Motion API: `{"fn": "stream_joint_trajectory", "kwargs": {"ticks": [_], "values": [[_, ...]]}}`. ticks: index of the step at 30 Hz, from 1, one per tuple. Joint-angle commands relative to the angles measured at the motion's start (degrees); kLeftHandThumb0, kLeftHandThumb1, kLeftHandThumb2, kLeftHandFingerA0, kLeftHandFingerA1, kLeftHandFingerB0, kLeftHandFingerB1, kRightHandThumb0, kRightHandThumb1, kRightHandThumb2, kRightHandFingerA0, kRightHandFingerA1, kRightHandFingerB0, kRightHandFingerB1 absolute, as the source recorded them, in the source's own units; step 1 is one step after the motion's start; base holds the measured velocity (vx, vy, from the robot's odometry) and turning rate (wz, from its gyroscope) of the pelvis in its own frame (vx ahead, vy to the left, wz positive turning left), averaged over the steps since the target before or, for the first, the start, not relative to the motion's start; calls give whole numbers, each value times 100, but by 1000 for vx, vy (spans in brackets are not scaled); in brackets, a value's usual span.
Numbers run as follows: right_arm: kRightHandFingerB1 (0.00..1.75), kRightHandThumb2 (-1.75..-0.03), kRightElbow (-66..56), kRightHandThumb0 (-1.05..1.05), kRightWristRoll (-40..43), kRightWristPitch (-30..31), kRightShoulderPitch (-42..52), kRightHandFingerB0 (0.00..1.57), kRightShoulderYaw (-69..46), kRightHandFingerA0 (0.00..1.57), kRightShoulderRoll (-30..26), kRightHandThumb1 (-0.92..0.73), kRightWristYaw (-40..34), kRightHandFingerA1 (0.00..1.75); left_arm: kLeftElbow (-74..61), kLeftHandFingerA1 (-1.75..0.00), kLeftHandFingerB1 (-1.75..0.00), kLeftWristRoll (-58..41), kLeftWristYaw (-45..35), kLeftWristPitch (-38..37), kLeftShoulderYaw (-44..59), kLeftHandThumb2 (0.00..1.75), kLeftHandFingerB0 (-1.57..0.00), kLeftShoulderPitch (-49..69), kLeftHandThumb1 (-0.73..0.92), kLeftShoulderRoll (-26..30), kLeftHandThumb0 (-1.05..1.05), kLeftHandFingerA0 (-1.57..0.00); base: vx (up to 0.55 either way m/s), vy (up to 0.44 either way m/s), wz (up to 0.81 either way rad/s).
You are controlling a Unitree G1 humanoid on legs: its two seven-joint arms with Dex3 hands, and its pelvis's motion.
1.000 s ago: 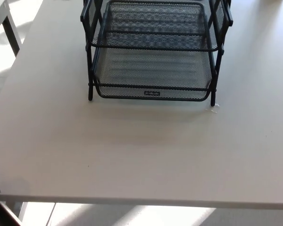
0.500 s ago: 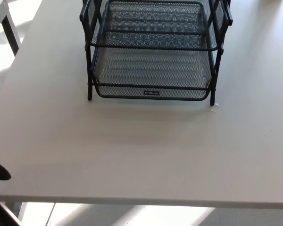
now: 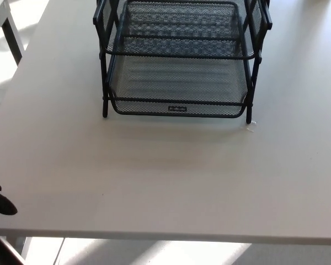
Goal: The robot uses its right hand to grab the drawer kept on the middle of the desk and pull it out towards the robot
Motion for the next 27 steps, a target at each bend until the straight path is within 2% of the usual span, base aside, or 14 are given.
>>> {"fn": "stream_joint_trajectory", "kwargs": {"ticks": [1,2,3,4,5,6,7,8,15,17,18,21,23,27], "values": [[48,-61,-1569,-86,-458,463,-12,15,-297,57,-475,-66,-251,117,-4,-84,-55,70,-134,-108,75,57,-80,70,57,65,-28,-77,0,0,0],[48,-61,-1724,-86,-513,440,-12,15,-317,57,-495,-66,-259,117,-30,-84,-55,62,-154,-77,76,57,-80,88,57,65,-28,-77,0,0,0],[52,-60,-2052,-87,-533,637,-79,14,-353,30,-440,-66,-258,101,-23,-84,-55,66,-157,-80,72,57,-80,83,56,69,-28,-78,0,0,0],[54,-61,-2610,-91,-659,996,-263,14,-312,22,-411,-68,-239,71,-18,-83,-55,91,-118,-107,76,57,-80,81,56,63,-27,-79,0,0,0],[54,-93,-2789,-86,-589,788,-444,11,-283,18,-411,-51,-188,59,-17,-83,-55,101,-99,-126,78,57,-81,79,56,59,-27,-79,0,0,0],[54,-61,-2830,-89,-539,524,-551,14,-275,18,-379,-66,-227,66,-15,-83,-55,98,-104,-117,75,57,-80,75,56,58,-27,-79,0,0,0],[56,-93,-3040,-87,-536,431,-627,12,-244,16,-383,-51,-165,63,15,-84,-55,100,-99,-139,65,57,-81,57,56,57,-28,-79,0,0,0],[58,-94,-3329,-90,-662,561,-705,11,-153,16,-394,-53,-136,66,25,-85,-55,75,-102,-141,66,57,-81,52,55,44,-28,-79,0,0,0],[50,-85,-4795,-74,-1187,1180,-1544,14,768,18,-113,-47,163,59,-15,-86,-54,51,-141,-34,68,57,-81,64,56,29,-27,-80,0,0,0],[46,-83,-4755,-71,-1198,786,-1878,20,1147,22,97,-46,102,54,-35,-87,-55,73,-155,5,64,57,-80,72,57,42,-29,-78,0,0,0],[32,-58,-4925,-67,-1026,929,-2014,25,1302,23,141,-60,376,43,-85,-86,-55,93,-162,18,69,57,-80,87,57,57,-28,-78,0,0,0],[29,-56,-4835,-63,-1066,400,-2430,30,1753,27,347,-56,366,44,-60,-84,-54,97,-127,-38,70,57,-81,114,56,39,-29,-79,0,0,0],[32,-57,-5693,-66,-1476,1098,-2919,25,2543,24,734,-55,698,46,-53,-84,-54,61,-133,-66,72,57,-81,126,56,25,-28,-79,0,0,0],[31,-58,-5538,-66,-1418,975,-3316,22,3004,19,988,-61,927,38,-11,-84,-55,73,-108,-99,68,57,-81,112,56,21,-28,-79,0,0,0]]}}
